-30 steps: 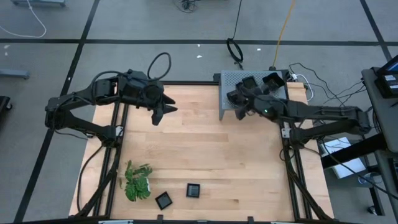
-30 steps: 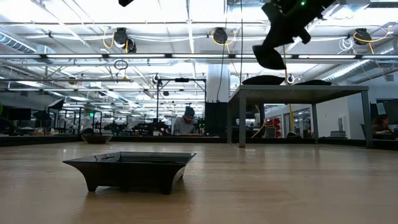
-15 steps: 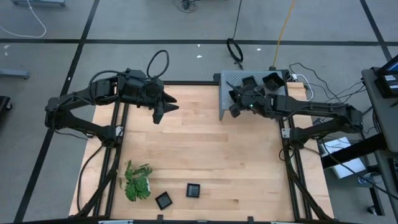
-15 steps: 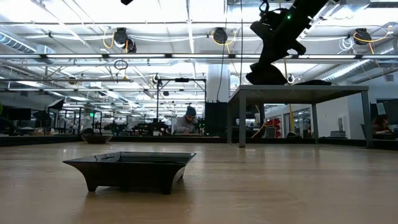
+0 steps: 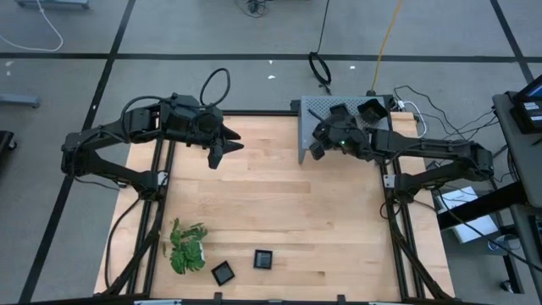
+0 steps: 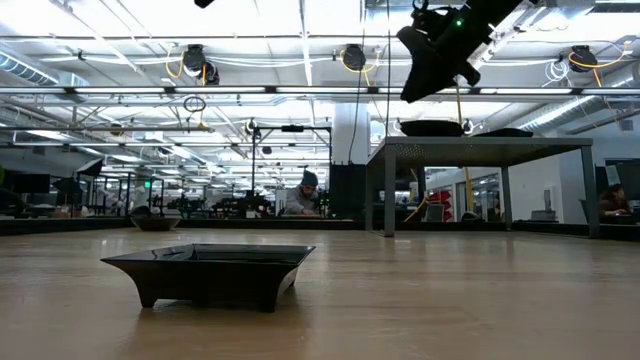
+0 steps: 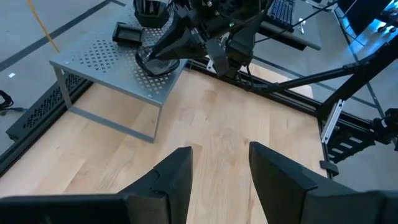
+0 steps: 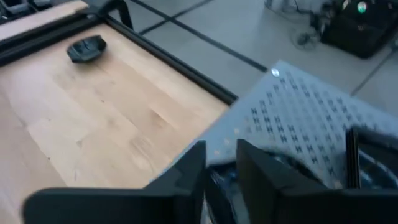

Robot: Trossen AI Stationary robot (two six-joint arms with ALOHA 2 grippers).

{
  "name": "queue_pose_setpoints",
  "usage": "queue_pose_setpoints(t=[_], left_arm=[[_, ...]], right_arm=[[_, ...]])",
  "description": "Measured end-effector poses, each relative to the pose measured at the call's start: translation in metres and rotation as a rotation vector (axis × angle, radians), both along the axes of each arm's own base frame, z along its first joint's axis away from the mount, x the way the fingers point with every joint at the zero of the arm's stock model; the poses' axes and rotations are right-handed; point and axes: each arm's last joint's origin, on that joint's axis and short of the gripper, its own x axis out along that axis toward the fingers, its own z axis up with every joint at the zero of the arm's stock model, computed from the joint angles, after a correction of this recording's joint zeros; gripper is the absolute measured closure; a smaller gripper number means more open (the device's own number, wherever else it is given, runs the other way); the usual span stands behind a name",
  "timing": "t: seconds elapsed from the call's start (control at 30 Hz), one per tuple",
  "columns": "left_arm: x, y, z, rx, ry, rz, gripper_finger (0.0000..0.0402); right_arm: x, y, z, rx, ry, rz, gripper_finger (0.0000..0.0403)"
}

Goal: Pick & Place Mini shaped plates
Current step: Stack the square plate on top of the other square plates

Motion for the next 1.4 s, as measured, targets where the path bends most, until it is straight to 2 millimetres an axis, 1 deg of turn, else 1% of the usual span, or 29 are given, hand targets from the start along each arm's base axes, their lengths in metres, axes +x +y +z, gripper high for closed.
queue_pose_setpoints(t=[0.13, 0.2, 0.27, 0.33, 0.4, 0.53, 0.67, 0.77, 0.83, 1.1, 1.23, 1.4], left_arm=[[0.000, 0.000, 0.000, 0.000, 0.003, 0.000, 0.0240], [-0.001, 0.000, -0.001, -0.002, 0.015, -0.001, 0.0240], [-0.002, 0.000, -0.003, -0.006, 0.040, -0.001, 0.0240], [-0.004, -0.001, -0.008, -0.015, 0.090, -0.001, 0.0240], [-0.005, -0.002, -0.015, -0.030, 0.168, -0.003, 0.0240], [-0.011, -0.004, -0.030, -0.079, 0.344, 0.004, 0.0240], [-0.019, -0.008, -0.040, -0.121, 0.488, 0.009, 0.0241], [-0.023, -0.012, -0.042, -0.127, 0.528, -0.001, 0.0240], [-0.023, -0.013, -0.042, -0.124, 0.533, -0.001, 0.0240], [-0.024, -0.017, -0.041, -0.109, 0.527, -0.021, 0.0240], [-0.024, -0.019, -0.041, -0.105, 0.527, -0.032, 0.0240], [-0.024, -0.022, -0.041, -0.099, 0.528, -0.043, 0.0240]], right_arm=[[0.002, 0.003, 0.008, -0.061, -0.033, 0.053, 0.0283], [0.004, 0.007, 0.014, -0.102, -0.061, 0.087, 0.0268], [0.006, 0.011, 0.018, -0.135, -0.073, 0.160, 0.0259], [0.010, 0.018, 0.022, -0.144, -0.105, 0.274, 0.0255], [0.013, 0.025, 0.024, -0.118, -0.133, 0.394, 0.0256], [0.020, 0.043, 0.016, -0.023, -0.146, 0.580, 0.0264], [0.026, 0.064, -0.002, 0.039, -0.102, 0.716, 0.0270], [0.031, 0.081, -0.019, 0.071, -0.036, 0.785, 0.0270], [0.039, 0.089, -0.025, 0.095, -0.062, 0.795, 0.0269], [0.070, 0.105, -0.053, 0.281, -0.136, 0.832, 0.0270], [0.082, 0.125, -0.080, 0.372, -0.075, 0.940, 0.0269], [0.094, 0.161, -0.118, 0.362, -0.008, 1.137, 0.0270]])
